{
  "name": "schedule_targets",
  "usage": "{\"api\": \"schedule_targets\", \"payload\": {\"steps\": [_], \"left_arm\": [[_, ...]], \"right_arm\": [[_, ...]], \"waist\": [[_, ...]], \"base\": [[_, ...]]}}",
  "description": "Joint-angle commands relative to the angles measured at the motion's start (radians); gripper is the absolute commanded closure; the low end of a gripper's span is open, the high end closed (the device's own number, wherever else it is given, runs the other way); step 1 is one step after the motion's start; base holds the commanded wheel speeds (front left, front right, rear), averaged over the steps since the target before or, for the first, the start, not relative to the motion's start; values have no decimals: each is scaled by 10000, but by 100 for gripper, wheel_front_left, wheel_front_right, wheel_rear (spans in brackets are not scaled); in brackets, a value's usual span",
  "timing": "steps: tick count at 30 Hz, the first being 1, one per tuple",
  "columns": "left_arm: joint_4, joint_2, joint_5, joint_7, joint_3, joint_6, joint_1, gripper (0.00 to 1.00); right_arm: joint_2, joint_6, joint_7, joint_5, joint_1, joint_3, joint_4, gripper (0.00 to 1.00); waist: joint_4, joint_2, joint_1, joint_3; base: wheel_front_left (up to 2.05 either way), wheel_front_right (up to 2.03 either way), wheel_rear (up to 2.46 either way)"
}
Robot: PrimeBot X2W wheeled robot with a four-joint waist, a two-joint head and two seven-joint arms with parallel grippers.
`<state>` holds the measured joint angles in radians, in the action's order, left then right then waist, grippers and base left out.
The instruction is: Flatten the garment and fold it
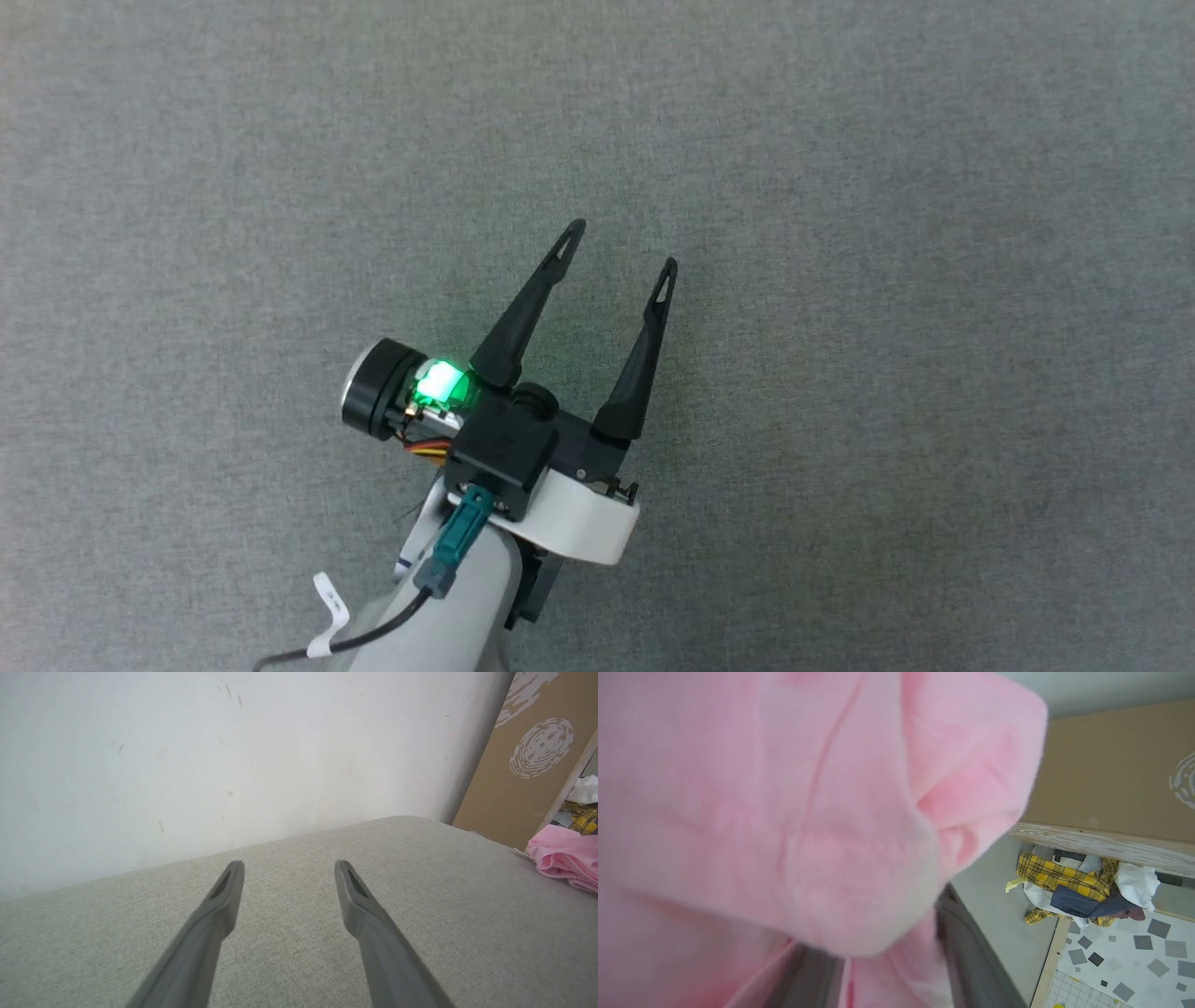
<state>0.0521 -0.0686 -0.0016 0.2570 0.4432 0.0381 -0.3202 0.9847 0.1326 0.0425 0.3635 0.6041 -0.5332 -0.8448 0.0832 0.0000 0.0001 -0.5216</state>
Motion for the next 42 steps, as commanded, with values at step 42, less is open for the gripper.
{"api": "schedule_targets", "payload": {"steps": [42], "left_arm": [[-282,-16,-706,47,-3359,450,3599,0]], "right_arm": [[-8016,-19,-2964,-2021,-4628,5702,7298,0]], "waist": [[-857,0,-1,4908]], "base": [[0,0,0]]}}
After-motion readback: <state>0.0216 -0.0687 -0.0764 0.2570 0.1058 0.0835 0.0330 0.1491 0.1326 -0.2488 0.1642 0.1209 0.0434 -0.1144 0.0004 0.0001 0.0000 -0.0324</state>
